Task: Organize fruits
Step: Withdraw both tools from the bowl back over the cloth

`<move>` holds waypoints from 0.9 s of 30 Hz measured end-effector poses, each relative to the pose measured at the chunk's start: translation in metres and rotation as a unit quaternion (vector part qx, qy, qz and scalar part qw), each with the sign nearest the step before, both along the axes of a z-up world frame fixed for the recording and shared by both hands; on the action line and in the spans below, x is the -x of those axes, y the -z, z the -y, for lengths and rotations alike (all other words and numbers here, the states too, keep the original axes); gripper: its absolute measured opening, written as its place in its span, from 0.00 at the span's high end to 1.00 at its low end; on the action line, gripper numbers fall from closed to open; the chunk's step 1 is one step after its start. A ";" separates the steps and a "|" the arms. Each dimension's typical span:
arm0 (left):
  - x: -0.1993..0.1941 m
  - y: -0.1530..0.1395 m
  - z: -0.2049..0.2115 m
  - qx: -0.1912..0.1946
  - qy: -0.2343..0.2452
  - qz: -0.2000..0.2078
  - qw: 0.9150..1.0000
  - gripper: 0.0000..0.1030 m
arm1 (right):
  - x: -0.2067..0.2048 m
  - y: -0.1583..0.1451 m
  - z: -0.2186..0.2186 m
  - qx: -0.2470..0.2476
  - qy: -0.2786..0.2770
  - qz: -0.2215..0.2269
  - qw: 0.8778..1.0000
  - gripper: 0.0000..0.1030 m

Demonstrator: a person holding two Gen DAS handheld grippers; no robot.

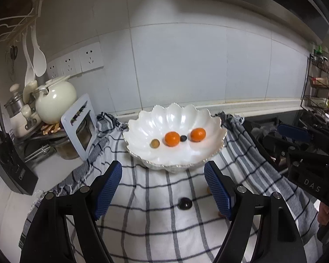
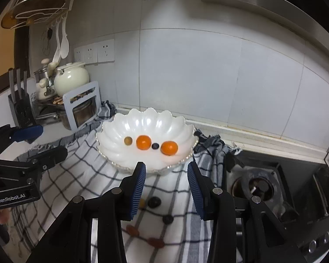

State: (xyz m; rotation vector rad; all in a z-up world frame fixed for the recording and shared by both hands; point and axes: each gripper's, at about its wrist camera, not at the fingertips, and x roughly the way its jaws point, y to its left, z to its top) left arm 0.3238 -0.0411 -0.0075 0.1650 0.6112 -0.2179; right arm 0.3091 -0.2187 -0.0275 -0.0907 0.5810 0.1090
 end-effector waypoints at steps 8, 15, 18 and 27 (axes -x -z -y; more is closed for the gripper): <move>0.021 0.021 0.000 -0.013 0.018 -0.011 1.000 0.25 | 0.025 0.015 0.000 0.029 0.017 0.001 0.999 0.60; 0.035 0.038 -0.003 -0.019 0.026 -0.035 0.999 0.25 | 0.042 0.030 -0.003 0.008 0.011 -0.023 1.000 0.60; 0.038 0.043 -0.005 -0.013 0.022 -0.043 0.999 0.25 | 0.048 0.036 -0.005 -0.002 0.011 -0.031 0.999 0.60; 0.044 0.061 -0.008 -0.015 0.026 -0.059 0.998 0.26 | 0.055 0.056 -0.006 -0.018 0.018 -0.061 0.998 0.60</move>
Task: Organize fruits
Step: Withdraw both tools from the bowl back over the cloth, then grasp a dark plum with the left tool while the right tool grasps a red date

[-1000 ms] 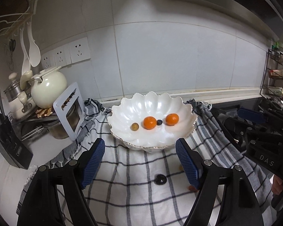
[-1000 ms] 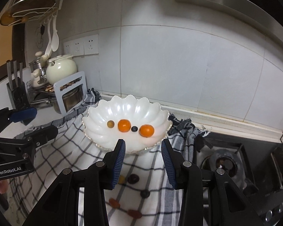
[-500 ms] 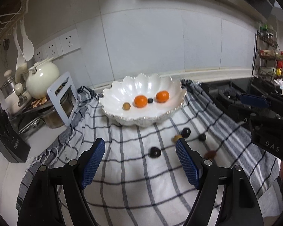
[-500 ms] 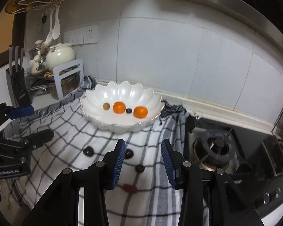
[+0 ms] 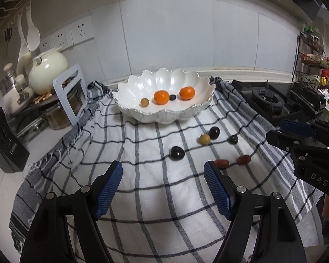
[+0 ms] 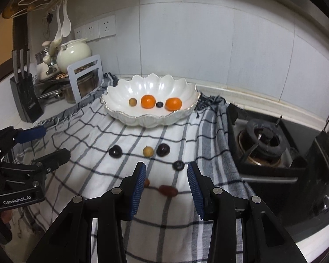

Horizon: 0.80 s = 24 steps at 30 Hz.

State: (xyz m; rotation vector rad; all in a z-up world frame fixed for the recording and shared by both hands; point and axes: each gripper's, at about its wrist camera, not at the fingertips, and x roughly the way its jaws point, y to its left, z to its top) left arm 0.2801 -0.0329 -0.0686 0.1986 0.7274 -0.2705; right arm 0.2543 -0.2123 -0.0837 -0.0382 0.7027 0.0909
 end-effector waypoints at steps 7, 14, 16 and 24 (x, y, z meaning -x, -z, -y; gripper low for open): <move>-0.007 0.016 0.000 -0.009 0.007 -0.008 1.000 0.29 | 0.001 0.018 -0.003 -0.001 0.010 -0.015 1.000 0.60; -0.020 0.030 0.003 -0.014 0.012 -0.023 1.000 0.32 | -0.004 0.039 0.000 -0.012 0.023 -0.037 0.999 0.60; -0.024 0.034 0.004 -0.016 0.015 -0.027 0.999 0.32 | -0.007 0.043 0.000 -0.015 0.026 -0.041 0.999 0.60; -0.041 0.045 0.011 -0.020 0.026 -0.039 0.999 0.36 | -0.020 0.053 0.002 -0.020 0.033 -0.050 0.998 0.60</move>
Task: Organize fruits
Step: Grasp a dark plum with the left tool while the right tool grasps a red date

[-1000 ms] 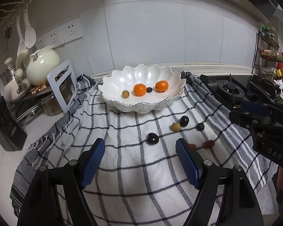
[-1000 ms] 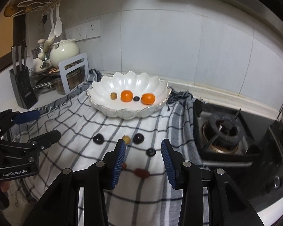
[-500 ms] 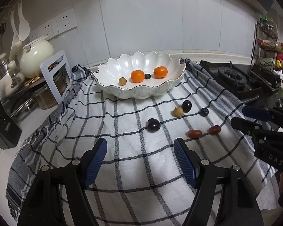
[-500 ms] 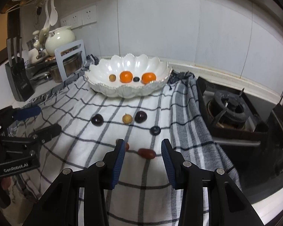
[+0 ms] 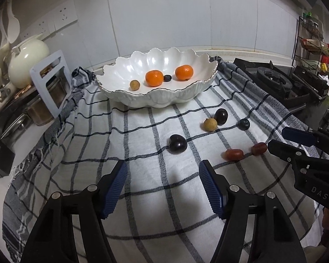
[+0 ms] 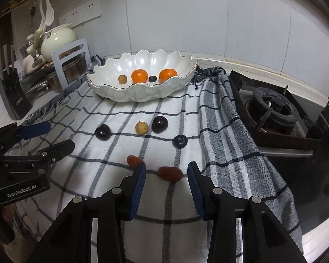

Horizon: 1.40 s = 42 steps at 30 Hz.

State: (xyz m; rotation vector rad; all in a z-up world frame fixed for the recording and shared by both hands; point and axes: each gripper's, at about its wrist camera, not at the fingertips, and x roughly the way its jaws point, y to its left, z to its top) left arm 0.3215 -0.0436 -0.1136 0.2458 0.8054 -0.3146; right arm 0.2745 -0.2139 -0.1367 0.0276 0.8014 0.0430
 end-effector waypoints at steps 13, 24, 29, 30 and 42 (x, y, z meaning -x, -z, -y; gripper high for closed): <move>-0.032 0.019 0.018 0.002 0.014 -0.017 1.000 0.44 | -0.020 0.021 0.009 -0.031 0.016 -0.033 0.999 0.60; -0.049 0.035 0.030 -0.007 0.021 -0.028 0.999 0.51 | -0.026 0.028 0.010 -0.030 0.016 -0.043 0.999 0.60; -0.054 0.040 0.033 -0.007 0.022 -0.035 0.999 0.55 | -0.029 0.032 0.011 -0.034 0.016 -0.047 0.998 0.60; -0.055 0.041 0.033 -0.007 0.021 -0.036 0.999 0.56 | -0.029 0.032 0.011 -0.032 0.016 -0.047 0.998 0.61; -0.059 0.047 0.037 -0.010 0.017 -0.047 0.999 0.74 | -0.031 0.036 0.009 -0.034 0.003 -0.051 0.998 0.70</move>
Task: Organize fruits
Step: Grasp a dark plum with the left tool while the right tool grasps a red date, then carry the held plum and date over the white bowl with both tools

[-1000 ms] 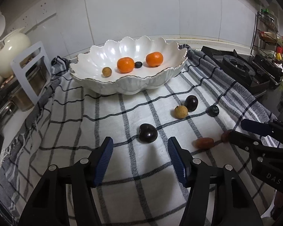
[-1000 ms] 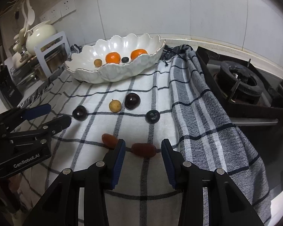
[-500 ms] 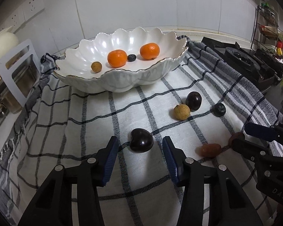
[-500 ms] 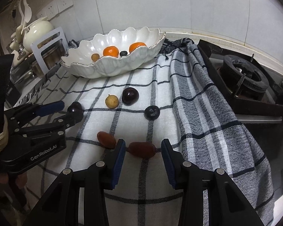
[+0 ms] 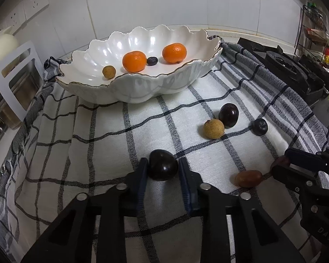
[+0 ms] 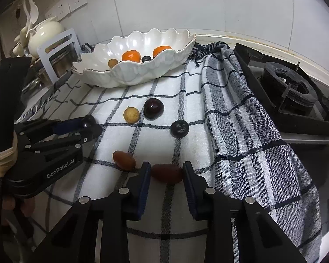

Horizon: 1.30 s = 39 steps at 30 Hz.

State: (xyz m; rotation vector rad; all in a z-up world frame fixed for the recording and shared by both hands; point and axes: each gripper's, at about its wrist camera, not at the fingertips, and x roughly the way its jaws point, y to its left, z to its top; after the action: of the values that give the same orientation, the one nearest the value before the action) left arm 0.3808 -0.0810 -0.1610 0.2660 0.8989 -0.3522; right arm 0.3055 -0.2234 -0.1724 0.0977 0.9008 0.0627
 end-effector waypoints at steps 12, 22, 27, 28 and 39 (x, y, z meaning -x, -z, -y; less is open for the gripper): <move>0.013 -0.016 -0.004 0.013 -0.006 0.010 1.000 0.74 | 0.004 -0.010 0.006 -0.001 0.002 0.017 1.000 0.70; 0.029 -0.039 -0.006 0.030 -0.012 0.026 0.999 0.74 | 0.010 -0.030 0.006 -0.002 -0.007 0.048 0.999 0.70; 0.038 -0.049 -0.010 0.037 -0.019 0.035 0.999 0.74 | 0.013 -0.042 0.004 0.001 -0.013 0.068 0.998 0.70; 0.040 -0.051 -0.011 0.039 -0.021 0.037 0.998 0.74 | 0.013 -0.045 0.004 0.001 -0.016 0.072 0.997 0.70; 0.053 -0.081 -0.020 0.053 -0.044 0.076 0.995 0.74 | 0.018 -0.071 -0.002 0.007 -0.034 0.115 0.993 0.70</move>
State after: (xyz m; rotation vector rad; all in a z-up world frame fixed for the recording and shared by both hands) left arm 0.3274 -0.0609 -0.0805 0.1520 0.7364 -0.2931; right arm 0.2875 -0.2211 -0.1017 0.0443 0.6743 0.1290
